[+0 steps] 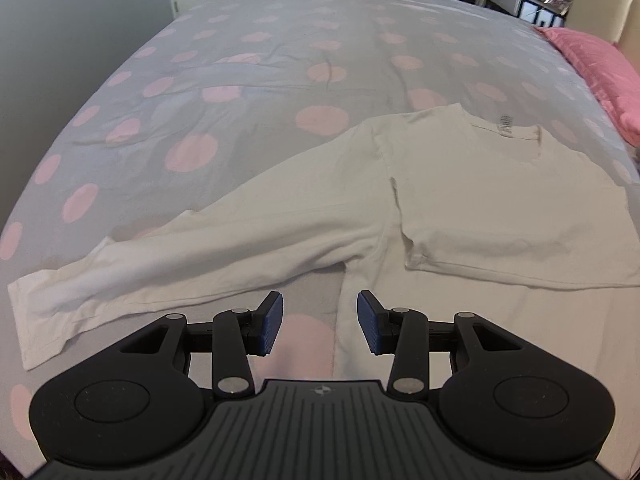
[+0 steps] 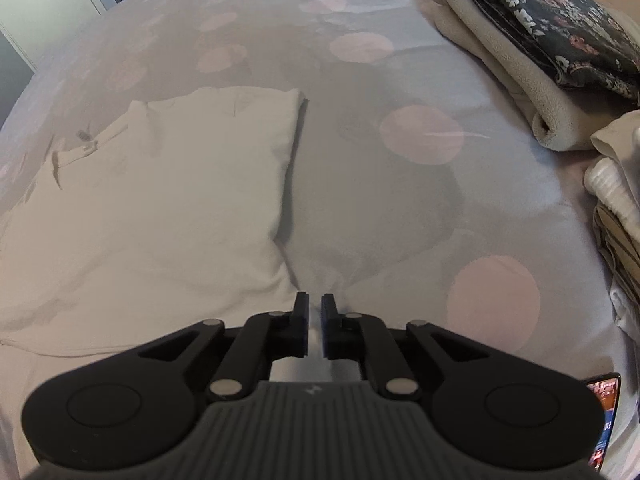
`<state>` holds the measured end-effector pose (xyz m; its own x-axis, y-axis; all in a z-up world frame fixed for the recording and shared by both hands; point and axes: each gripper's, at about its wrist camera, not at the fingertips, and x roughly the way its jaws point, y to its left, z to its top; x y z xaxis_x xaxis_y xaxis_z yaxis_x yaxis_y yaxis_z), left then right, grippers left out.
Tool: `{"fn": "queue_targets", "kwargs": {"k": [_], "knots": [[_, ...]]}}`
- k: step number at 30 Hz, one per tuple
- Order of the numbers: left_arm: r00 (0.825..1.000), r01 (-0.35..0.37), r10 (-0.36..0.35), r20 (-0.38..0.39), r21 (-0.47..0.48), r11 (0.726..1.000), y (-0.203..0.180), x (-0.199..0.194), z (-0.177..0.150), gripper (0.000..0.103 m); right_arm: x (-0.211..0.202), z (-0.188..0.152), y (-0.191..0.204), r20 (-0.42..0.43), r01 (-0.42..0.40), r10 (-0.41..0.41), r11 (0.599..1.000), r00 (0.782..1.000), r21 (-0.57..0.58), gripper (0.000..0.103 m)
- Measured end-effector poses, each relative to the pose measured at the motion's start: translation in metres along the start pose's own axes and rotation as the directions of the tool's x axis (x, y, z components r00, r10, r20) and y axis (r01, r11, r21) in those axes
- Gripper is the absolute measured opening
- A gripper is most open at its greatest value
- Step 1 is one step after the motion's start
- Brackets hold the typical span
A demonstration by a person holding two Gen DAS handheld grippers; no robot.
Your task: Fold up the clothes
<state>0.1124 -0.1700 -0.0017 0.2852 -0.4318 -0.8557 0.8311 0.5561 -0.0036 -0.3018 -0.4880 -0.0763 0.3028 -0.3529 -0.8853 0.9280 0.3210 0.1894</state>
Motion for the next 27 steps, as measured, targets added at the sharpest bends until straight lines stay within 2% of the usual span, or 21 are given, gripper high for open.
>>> {"fn": "queue_targets", "kwargs": {"k": [4, 6, 8, 10, 16, 22, 27], "knots": [[0.999, 0.038, -0.038, 0.0, 0.035, 0.999, -0.012, 0.006, 0.0, 0.039, -0.005, -0.009, 0.017, 0.002, -0.009, 0.009, 1.0, 1.0, -0.017, 0.01], [0.999, 0.051, -0.051, 0.009, 0.042, 0.998, -0.018, 0.009, 0.006, 0.039, -0.006, -0.014, 0.026, -0.005, -0.009, 0.009, 0.999, 1.0, -0.03, 0.014], [0.998, 0.064, -0.065, 0.019, 0.05, 0.997, -0.024, 0.011, 0.011, 0.039, -0.005, -0.019, 0.034, -0.013, 0.001, -0.002, 0.999, 1.0, -0.054, 0.025], [0.997, 0.074, -0.076, 0.03, 0.053, 0.996, -0.029, 0.015, 0.017, 0.039, -0.005, -0.022, 0.04, -0.007, 0.004, -0.005, 0.996, 1.0, -0.091, 0.026], [0.995, 0.082, -0.082, 0.065, 0.008, 0.997, -0.039, 0.044, 0.043, 0.039, 0.003, -0.018, 0.042, 0.024, 0.041, -0.038, 0.987, 0.999, -0.154, 0.031], [0.994, 0.082, -0.079, 0.071, -0.048, 0.995, -0.045, 0.086, 0.071, 0.039, 0.024, -0.013, 0.034, -0.054, 0.046, -0.053, 0.991, 0.997, -0.127, 0.032], [0.995, 0.093, -0.088, 0.05, -0.094, 0.991, -0.049, 0.123, 0.081, 0.039, 0.031, -0.011, 0.028, -0.077, 0.022, -0.031, 0.993, 0.997, -0.116, 0.034]]}}
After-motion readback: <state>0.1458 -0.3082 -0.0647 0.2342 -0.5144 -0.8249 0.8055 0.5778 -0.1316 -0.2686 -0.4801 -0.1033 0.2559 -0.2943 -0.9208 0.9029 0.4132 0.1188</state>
